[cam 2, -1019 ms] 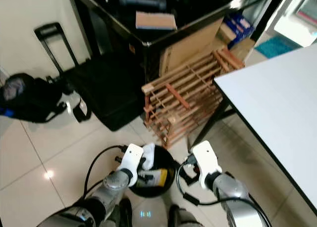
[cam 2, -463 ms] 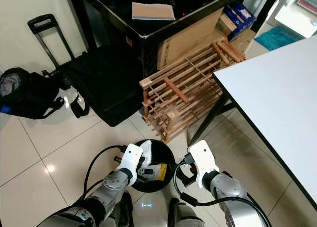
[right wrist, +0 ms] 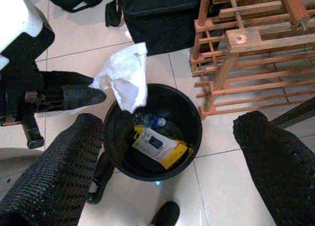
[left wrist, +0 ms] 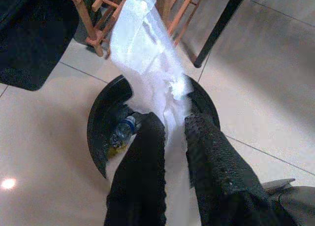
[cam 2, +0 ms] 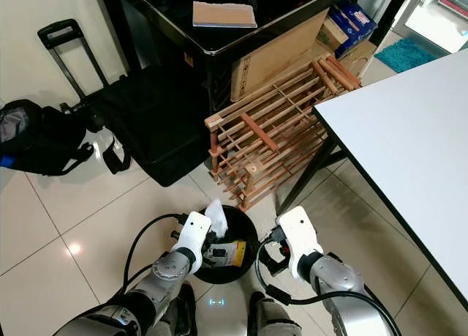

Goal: Picking trash to rubbish bin

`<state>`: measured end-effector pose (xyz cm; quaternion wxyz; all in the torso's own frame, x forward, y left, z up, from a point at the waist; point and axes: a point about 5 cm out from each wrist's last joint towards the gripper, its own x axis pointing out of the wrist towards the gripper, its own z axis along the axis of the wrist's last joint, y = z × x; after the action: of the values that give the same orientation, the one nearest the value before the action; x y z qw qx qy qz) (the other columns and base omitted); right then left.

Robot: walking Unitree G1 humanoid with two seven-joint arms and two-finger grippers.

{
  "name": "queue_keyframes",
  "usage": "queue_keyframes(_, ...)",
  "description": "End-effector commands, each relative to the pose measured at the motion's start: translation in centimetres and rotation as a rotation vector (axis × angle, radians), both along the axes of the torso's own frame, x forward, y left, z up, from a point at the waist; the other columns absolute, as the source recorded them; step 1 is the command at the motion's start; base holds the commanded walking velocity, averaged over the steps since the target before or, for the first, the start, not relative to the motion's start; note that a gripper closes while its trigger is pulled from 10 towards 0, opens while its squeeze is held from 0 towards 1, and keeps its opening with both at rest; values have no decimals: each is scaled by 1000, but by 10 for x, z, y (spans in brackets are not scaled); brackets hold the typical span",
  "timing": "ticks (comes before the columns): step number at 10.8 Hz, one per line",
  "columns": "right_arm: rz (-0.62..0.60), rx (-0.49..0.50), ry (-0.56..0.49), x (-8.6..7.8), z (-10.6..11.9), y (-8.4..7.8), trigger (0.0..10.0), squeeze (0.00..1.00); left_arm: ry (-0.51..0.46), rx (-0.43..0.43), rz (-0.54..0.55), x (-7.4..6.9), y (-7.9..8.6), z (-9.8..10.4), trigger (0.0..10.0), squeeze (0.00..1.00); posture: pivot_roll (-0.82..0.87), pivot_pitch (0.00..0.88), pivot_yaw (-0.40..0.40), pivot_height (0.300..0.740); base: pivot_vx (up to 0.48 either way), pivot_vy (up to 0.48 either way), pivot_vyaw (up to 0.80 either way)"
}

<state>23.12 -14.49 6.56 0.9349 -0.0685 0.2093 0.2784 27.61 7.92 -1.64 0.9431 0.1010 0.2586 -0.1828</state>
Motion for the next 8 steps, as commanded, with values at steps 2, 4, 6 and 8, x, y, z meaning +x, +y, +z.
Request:
queue_keyframes(2, -6, 7, 28, -6, -3, -1, 10000, 0, 35, -2, -19, -9, -3, -7, 10000, 1000, -171, 296, -43, 740, 0, 0, 0)
queue_keyframes(4, -6, 8, 28, -7, -3, 0, 10000, 0, 40, 16, -40, -12, -5, -10, 10000, 569, -172, 301, -43, 740, 0, 0, 0)
queue_keyframes(6, -3, 10, 30, -8, -3, 1, 10000, 0, 69, 10, -77, -18, -10, -13, 10000, 0, -170, 305, -42, 740, 0, 0, 0)
queue_keyframes(8, 1, 10, 30, -8, -3, 2, 10000, 0, 123, 7, -97, -25, -11, -20, 10000, 0, -171, 312, -41, 740, 0, 0, 0)
